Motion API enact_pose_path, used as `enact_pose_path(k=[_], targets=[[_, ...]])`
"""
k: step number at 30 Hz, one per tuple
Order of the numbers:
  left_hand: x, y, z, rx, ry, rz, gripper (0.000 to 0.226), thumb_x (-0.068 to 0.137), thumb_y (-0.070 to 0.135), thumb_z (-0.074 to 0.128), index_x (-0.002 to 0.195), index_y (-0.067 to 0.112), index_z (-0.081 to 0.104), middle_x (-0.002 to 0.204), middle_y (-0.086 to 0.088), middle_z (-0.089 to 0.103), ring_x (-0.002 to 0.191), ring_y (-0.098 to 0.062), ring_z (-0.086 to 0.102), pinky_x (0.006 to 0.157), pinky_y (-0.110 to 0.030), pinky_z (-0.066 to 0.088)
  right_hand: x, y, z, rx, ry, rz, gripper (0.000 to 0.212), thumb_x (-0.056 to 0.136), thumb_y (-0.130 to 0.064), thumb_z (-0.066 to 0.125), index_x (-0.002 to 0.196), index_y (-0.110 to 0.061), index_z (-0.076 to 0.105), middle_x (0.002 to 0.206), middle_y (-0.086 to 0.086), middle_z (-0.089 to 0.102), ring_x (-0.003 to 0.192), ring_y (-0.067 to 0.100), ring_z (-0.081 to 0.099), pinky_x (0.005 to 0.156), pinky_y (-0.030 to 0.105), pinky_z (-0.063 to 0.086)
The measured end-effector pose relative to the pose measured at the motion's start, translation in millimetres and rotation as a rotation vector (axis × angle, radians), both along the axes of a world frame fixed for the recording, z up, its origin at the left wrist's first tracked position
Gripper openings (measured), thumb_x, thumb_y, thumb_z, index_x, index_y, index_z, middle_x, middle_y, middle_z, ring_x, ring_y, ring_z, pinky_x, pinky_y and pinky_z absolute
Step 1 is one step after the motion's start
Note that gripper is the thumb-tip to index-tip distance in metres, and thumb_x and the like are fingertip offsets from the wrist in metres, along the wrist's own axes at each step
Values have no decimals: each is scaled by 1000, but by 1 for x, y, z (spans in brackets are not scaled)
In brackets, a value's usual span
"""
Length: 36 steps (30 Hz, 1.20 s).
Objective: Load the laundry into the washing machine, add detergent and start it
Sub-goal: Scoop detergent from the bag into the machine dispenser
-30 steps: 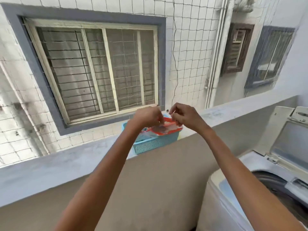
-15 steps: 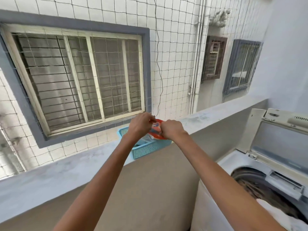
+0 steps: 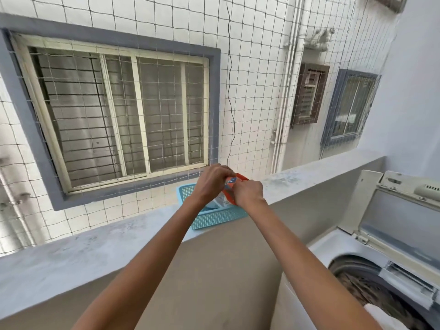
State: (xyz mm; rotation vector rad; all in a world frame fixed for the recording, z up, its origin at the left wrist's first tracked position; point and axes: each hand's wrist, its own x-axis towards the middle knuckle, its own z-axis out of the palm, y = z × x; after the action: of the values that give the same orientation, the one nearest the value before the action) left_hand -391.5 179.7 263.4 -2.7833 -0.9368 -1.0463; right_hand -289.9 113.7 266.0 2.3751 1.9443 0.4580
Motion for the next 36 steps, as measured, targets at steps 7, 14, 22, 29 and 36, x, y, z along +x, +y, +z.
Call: enact_pose_path(k=[7, 14, 22, 29, 36], targets=[[-40, -1, 10, -312, 277, -148, 57, 85, 24, 67, 139, 21, 46, 118, -5, 51, 105, -18, 49, 91, -26, 38, 1, 13, -4, 128, 166, -15, 37, 89, -44, 57, 112, -16, 63, 110, 6, 67, 104, 27, 63, 79, 31, 47], [-47, -9, 12, -463, 278, -180, 64, 85, 15, 67, 142, 23, 40, 131, -8, 42, 114, -19, 46, 92, -24, 39, 10, -5, 13, 339, 321, -27, 21, 88, -22, 61, 93, -2, 65, 93, 16, 68, 89, 33, 64, 66, 33, 44], [-48, -13, 2, -408, 248, -204, 66, 78, 7, 72, 139, 12, 46, 125, -10, 51, 112, -24, 50, 96, -34, 44, 3, -10, -16, 394, 363, -73, 46, 85, -49, 61, 100, -6, 67, 99, 14, 70, 97, 33, 64, 73, 34, 47], [-50, -16, -4, -327, 209, -232, 61, 79, 7, 71, 136, 10, 49, 125, -13, 54, 110, -25, 53, 88, -22, 40, 8, -3, -31, 392, 669, -182, 39, 80, -49, 65, 90, -13, 73, 92, 10, 72, 96, 29, 63, 86, 36, 36], [-50, -15, -6, -354, 217, -242, 61, 80, 7, 70, 137, 13, 48, 124, -14, 54, 109, -26, 54, 92, -33, 48, 16, -4, -29, 357, 1004, -250, 46, 73, -58, 67, 53, -18, 56, 63, -1, 60, 78, 24, 60, 84, 35, 38]])
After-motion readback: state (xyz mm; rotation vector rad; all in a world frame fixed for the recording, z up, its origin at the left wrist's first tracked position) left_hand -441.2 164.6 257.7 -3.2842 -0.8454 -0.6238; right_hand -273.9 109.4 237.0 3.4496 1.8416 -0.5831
